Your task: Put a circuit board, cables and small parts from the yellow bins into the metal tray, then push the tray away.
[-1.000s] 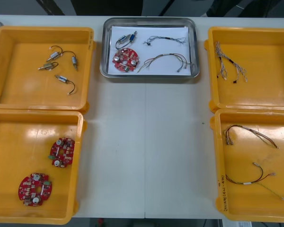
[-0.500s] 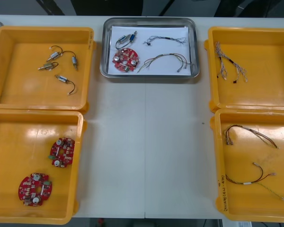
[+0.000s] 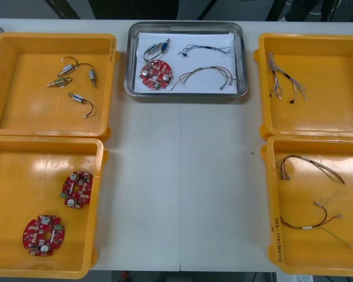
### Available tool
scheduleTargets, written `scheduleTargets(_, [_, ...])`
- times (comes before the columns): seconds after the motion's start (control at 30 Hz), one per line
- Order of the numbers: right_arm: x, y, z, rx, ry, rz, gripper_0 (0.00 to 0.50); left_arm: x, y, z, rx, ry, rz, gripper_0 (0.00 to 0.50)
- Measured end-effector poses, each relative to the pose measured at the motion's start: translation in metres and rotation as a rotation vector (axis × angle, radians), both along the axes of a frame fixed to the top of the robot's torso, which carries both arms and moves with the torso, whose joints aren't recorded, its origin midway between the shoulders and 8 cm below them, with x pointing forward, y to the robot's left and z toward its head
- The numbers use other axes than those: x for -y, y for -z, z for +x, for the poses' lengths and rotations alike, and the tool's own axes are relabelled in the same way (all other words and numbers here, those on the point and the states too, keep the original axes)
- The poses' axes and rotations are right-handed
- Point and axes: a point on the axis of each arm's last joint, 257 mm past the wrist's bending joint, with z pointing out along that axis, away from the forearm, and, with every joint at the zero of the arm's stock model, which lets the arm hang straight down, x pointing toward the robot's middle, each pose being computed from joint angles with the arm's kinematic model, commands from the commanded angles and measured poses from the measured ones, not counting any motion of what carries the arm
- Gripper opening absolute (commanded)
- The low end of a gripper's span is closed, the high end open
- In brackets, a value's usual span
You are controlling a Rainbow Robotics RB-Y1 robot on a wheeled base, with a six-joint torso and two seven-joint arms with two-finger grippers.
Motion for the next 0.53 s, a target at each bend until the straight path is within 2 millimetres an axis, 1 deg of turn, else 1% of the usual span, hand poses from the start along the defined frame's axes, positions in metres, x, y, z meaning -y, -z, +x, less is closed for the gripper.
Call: scheduleTargets(0.53, [0.0,0.0,0.0,0.0,0.0,0.0,0.5,0.0,0.0,0.0,0.0,0.0,0.0,0.5])
